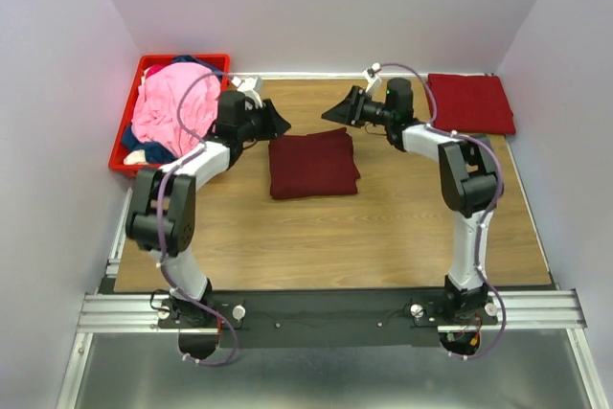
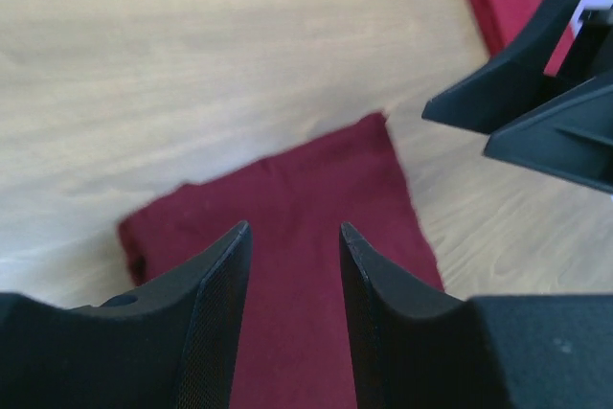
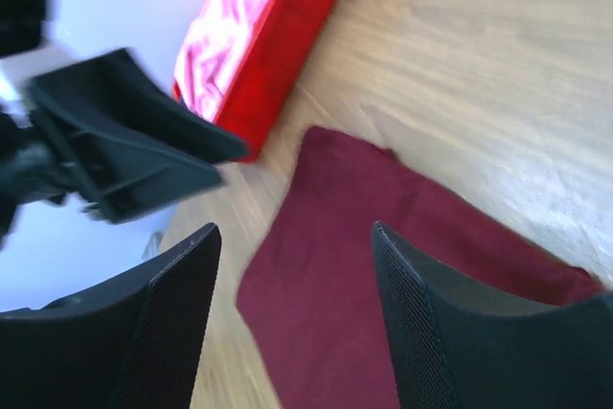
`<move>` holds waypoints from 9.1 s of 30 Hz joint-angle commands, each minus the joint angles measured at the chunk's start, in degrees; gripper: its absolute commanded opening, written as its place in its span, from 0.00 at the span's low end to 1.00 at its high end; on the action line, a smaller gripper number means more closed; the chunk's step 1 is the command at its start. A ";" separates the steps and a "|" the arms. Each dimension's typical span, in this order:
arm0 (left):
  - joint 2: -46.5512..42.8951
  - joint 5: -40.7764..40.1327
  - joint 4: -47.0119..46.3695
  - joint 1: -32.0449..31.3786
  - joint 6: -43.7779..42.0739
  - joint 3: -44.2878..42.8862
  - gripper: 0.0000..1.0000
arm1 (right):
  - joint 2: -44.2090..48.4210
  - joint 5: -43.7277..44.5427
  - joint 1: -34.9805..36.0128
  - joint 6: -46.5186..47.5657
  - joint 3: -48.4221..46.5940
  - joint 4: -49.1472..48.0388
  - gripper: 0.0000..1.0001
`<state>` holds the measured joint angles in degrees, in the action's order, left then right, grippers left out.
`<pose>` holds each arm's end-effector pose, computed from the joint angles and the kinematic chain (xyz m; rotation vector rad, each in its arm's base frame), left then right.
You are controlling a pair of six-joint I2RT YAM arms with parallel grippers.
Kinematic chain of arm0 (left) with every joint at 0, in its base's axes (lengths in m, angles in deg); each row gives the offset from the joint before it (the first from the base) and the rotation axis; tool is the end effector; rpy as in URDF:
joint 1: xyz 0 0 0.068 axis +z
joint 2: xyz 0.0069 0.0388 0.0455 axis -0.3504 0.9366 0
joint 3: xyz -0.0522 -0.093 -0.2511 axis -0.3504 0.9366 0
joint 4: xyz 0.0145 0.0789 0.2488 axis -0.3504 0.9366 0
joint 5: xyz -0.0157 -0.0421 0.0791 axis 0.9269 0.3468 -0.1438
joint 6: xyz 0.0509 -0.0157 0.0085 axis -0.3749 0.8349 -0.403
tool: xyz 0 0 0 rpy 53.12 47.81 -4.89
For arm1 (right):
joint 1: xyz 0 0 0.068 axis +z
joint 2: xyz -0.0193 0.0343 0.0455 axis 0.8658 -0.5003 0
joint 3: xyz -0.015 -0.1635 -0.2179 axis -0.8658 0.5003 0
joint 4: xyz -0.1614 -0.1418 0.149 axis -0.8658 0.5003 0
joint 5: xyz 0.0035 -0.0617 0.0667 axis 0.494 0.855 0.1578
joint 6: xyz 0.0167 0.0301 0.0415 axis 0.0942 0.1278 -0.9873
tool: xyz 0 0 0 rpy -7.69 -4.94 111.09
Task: Fold and stack the t-shirts
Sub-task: Fold the tshirt, then neatly place the folded tshirt to the corner, then reset both grippers
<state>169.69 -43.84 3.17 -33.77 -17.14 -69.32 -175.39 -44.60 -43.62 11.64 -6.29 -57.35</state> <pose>0.3784 -0.1030 0.2500 0.0081 2.0185 -0.8423 0.4492 0.1583 0.2131 -0.2431 1.9347 1.3768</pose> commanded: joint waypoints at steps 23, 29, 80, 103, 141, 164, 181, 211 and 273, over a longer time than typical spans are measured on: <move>11.33 7.58 -12.71 3.59 11.32 -2.31 0.49 | -3.74 -3.61 -8.19 -15.00 6.32 -12.52 0.71; -2.02 6.70 -11.21 -0.36 11.06 5.59 0.49 | 6.10 -7.48 -5.47 -20.45 19.65 -18.66 0.71; -43.79 -22.49 11.11 0.51 -11.09 21.33 0.78 | -6.58 13.26 15.98 -20.13 8.36 -6.60 0.75; 2.74 -42.68 26.04 -33.65 -16.71 -13.86 0.74 | 29.76 41.74 -17.58 9.17 24.08 39.42 0.87; 28.12 -37.60 30.90 -39.83 -18.12 -31.84 0.00 | 21.25 14.34 -20.84 4.25 26.19 26.95 0.87; 19.58 -33.30 23.33 -39.30 -18.30 -26.12 0.00 | -3.45 -0.36 -7.40 -17.29 20.05 0.39 0.79; 9.75 -31.89 32.54 -34.39 -16.45 -28.84 0.56 | -0.56 16.04 -6.52 13.89 5.20 37.90 0.01; -19.89 -34.52 27.28 -7.40 -20.67 -2.75 0.84 | -12.69 87.71 -12.31 54.86 -42.18 55.51 0.01; -26.64 -34.17 24.38 -7.31 -19.80 -2.22 0.83 | 15.32 61.71 -26.38 29.48 -27.97 47.59 1.00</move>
<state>147.96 -77.26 30.30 -41.46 -37.29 -72.01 -167.93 24.93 -70.11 46.72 -40.47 -10.31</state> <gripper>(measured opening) 0.829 0.996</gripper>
